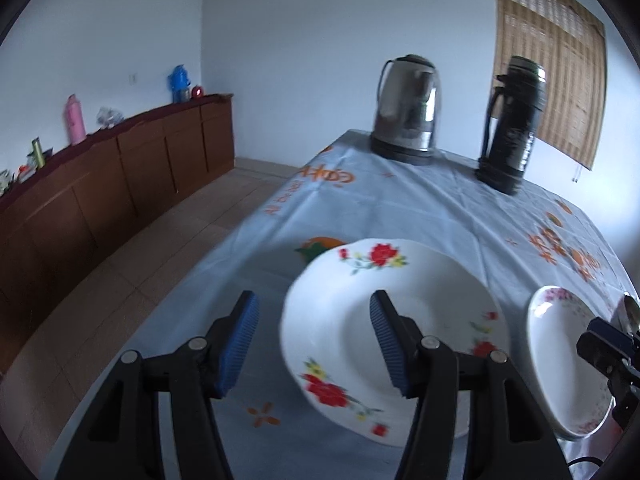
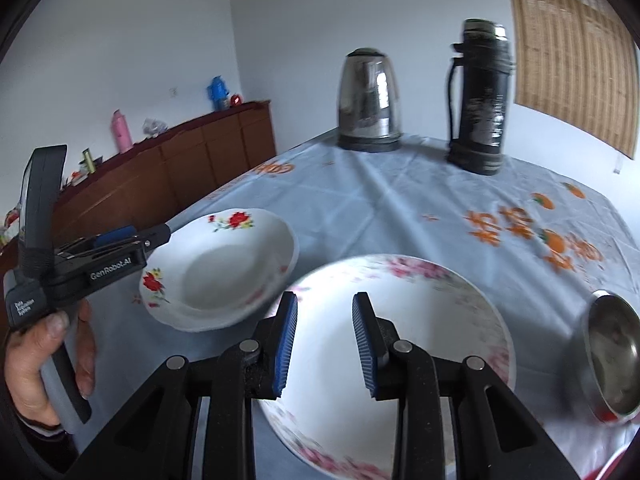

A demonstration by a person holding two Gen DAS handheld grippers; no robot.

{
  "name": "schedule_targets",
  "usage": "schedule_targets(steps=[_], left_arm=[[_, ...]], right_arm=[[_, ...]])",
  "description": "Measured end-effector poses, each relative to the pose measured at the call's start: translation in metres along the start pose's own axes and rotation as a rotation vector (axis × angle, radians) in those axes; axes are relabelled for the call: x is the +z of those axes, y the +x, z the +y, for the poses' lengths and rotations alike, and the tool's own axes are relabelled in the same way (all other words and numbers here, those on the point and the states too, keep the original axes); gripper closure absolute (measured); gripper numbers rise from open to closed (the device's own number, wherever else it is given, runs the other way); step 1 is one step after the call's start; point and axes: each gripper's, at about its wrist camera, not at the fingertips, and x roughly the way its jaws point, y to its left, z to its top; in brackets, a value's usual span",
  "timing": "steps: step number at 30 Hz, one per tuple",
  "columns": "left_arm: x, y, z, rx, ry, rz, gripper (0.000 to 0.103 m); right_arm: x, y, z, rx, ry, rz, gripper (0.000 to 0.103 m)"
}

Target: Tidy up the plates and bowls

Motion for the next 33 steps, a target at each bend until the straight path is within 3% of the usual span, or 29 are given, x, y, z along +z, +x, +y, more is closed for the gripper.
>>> schedule_targets(steps=[6, 14, 27, 31, 33], left_arm=[[-0.002, 0.014, 0.008, -0.032, -0.035, 0.043, 0.044], [-0.005, 0.021, 0.008, -0.045, -0.037, 0.077, 0.043], [-0.007, 0.033, 0.012, -0.080, -0.060, 0.140, 0.046], [-0.008, 0.034, 0.017, -0.080, -0.084, 0.145, 0.056], [-0.009, 0.034, 0.021, -0.054, -0.093, 0.143, 0.057]], right_arm=[[0.027, 0.032, 0.021, 0.044, 0.008, 0.034, 0.072], [0.042, 0.082, 0.040, -0.034, -0.011, 0.150, 0.072], [0.042, 0.109, 0.046, -0.094, -0.060, 0.261, 0.070], [0.040, 0.106, 0.050, -0.051, -0.074, 0.267, 0.069], [0.037, 0.102, 0.055, -0.007, -0.077, 0.269, 0.069]])
